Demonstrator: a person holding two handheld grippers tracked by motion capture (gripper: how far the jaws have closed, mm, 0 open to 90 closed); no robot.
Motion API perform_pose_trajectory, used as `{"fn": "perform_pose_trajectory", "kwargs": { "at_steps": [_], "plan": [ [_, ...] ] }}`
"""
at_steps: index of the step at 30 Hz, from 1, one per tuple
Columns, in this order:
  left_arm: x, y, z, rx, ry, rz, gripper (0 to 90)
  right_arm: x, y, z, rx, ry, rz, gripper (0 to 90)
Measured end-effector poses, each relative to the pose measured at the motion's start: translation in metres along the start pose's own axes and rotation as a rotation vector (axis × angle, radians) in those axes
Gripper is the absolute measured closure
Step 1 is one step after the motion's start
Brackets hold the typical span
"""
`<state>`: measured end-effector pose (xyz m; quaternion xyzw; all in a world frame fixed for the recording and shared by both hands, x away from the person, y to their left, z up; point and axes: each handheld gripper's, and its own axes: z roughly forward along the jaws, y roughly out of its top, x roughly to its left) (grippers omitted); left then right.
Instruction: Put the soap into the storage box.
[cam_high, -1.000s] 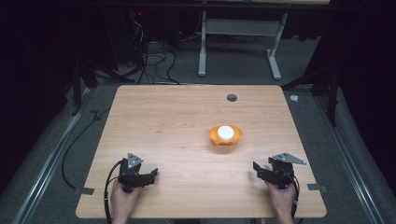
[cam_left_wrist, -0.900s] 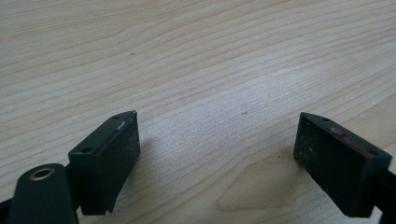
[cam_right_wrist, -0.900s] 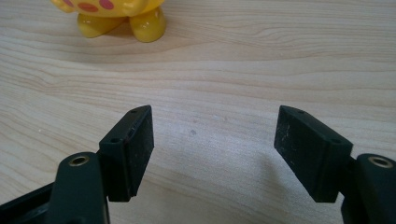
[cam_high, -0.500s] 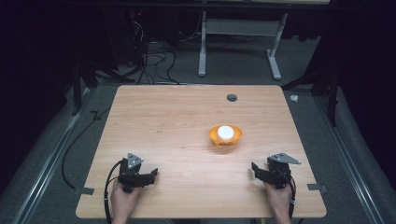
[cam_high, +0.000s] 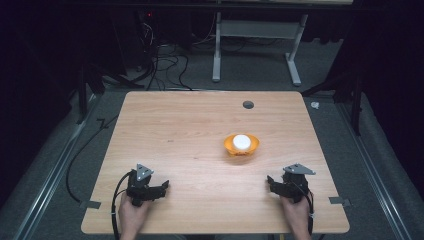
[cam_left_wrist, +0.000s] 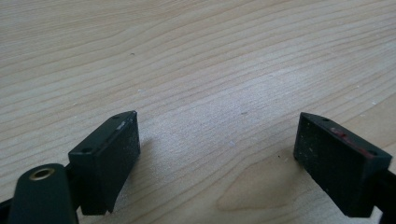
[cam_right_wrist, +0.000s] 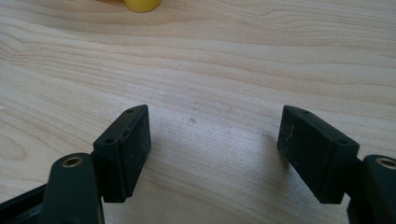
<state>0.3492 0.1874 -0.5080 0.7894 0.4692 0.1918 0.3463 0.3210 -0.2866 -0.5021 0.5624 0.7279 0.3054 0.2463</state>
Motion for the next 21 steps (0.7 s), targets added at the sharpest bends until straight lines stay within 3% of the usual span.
{"fn": "perform_pose_trajectory", "kwargs": {
  "at_steps": [21],
  "plan": [
    [0.0000, -0.0001, 0.0000, -0.002, 0.000, -0.003, 14.9, 0.0006, 0.0002, -0.0001, 0.007, -0.002, 0.004, 25.8]
  ]
}}
